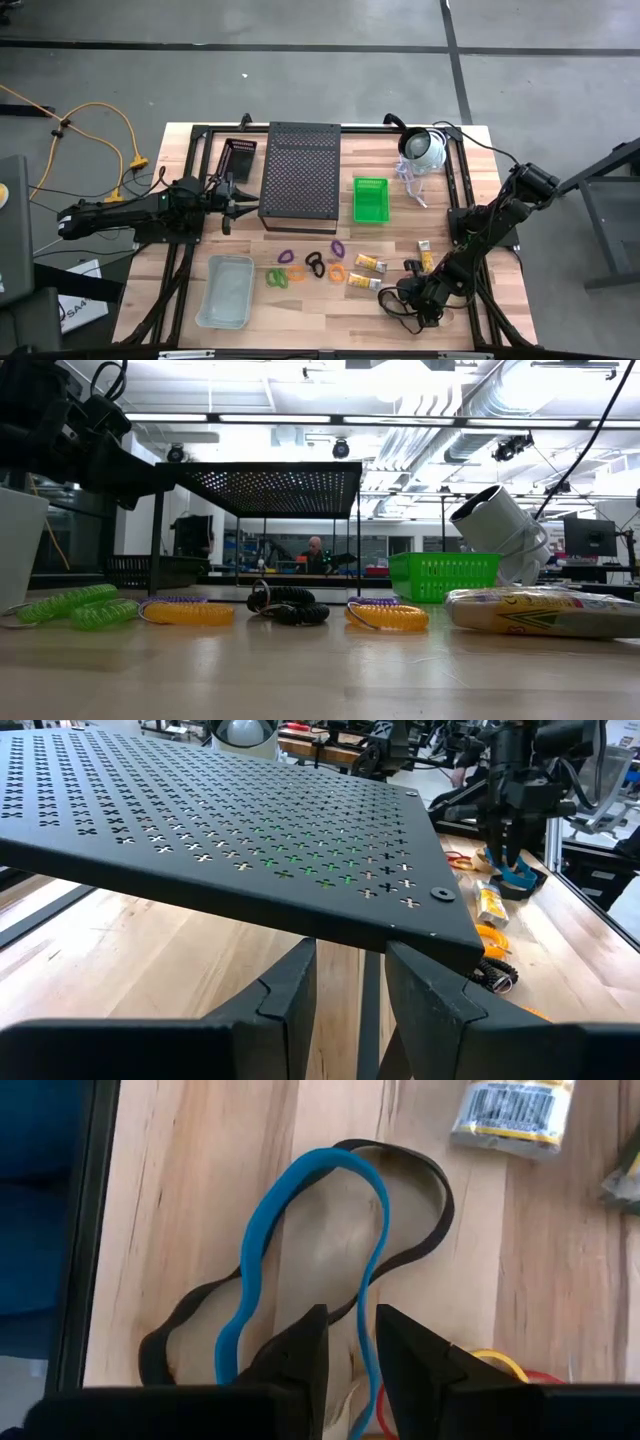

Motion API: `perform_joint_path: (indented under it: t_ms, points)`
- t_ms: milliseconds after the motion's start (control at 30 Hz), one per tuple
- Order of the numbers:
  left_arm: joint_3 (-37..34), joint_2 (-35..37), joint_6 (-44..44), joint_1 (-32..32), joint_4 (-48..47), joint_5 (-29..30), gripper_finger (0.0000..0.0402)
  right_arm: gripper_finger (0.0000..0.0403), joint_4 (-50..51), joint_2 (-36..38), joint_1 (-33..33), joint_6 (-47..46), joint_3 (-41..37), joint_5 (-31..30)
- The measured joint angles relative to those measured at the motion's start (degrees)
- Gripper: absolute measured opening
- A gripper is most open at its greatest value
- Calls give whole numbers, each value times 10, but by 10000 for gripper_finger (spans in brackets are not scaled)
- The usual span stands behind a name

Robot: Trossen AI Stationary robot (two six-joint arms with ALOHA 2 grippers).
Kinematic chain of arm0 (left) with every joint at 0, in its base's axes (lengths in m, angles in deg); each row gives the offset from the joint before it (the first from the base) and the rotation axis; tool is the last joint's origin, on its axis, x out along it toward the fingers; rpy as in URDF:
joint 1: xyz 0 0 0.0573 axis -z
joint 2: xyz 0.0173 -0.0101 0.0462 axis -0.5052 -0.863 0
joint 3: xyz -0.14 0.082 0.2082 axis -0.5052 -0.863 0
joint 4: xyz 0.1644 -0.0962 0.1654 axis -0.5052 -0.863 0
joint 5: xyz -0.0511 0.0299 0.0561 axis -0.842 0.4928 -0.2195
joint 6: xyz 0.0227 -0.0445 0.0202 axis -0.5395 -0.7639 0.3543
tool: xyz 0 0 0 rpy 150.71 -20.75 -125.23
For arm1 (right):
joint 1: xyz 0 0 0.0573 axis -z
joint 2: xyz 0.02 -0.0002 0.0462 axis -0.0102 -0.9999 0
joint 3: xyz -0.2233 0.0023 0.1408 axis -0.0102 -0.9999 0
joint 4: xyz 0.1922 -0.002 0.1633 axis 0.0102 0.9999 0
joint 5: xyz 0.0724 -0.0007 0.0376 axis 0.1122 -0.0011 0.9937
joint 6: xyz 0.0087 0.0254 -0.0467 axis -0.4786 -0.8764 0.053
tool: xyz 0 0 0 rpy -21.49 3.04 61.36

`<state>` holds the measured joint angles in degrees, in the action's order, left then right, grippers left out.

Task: Pick & Place Office Desk Supplies
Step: Put the blue rubber band into the green basket

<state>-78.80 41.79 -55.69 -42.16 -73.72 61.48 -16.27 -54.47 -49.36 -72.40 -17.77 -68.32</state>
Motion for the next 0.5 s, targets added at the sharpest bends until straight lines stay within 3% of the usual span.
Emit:
perform_joint_path:
  t_ms: [500]
  points:
    - [0,0,0,0,0,0,118,75,19,0,0,-2,0,-5]
